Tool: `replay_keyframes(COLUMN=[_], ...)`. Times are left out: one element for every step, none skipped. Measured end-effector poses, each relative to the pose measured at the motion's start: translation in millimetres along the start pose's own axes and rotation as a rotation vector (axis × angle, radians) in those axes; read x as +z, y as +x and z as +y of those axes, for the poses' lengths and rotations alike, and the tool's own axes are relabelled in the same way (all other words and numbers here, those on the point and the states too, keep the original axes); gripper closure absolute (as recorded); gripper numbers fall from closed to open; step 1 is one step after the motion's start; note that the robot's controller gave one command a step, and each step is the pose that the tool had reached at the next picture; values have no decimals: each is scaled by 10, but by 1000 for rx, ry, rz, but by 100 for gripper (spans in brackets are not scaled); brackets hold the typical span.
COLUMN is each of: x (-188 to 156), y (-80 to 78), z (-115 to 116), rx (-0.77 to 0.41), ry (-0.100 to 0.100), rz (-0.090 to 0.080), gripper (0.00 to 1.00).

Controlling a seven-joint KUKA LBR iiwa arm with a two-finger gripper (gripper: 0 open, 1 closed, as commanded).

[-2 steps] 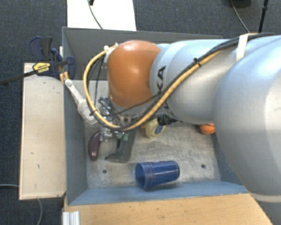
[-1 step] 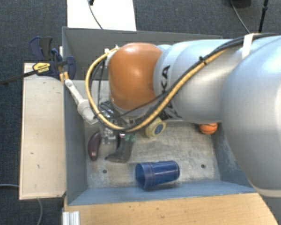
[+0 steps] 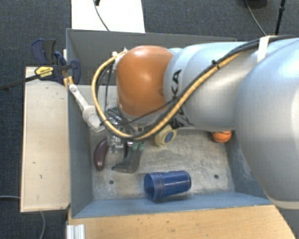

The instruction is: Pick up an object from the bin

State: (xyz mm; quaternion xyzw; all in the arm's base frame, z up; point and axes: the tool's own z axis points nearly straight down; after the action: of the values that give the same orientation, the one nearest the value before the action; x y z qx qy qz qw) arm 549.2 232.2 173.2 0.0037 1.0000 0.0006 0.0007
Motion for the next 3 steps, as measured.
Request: replay_keyframes(x=[-261,-118,-12], y=[-18,-212,-190], z=[-28,-341,-574], rx=[114,-127,-257], ry=[1,-3,4], rz=[2,-6,3], gripper=[100,100,100])
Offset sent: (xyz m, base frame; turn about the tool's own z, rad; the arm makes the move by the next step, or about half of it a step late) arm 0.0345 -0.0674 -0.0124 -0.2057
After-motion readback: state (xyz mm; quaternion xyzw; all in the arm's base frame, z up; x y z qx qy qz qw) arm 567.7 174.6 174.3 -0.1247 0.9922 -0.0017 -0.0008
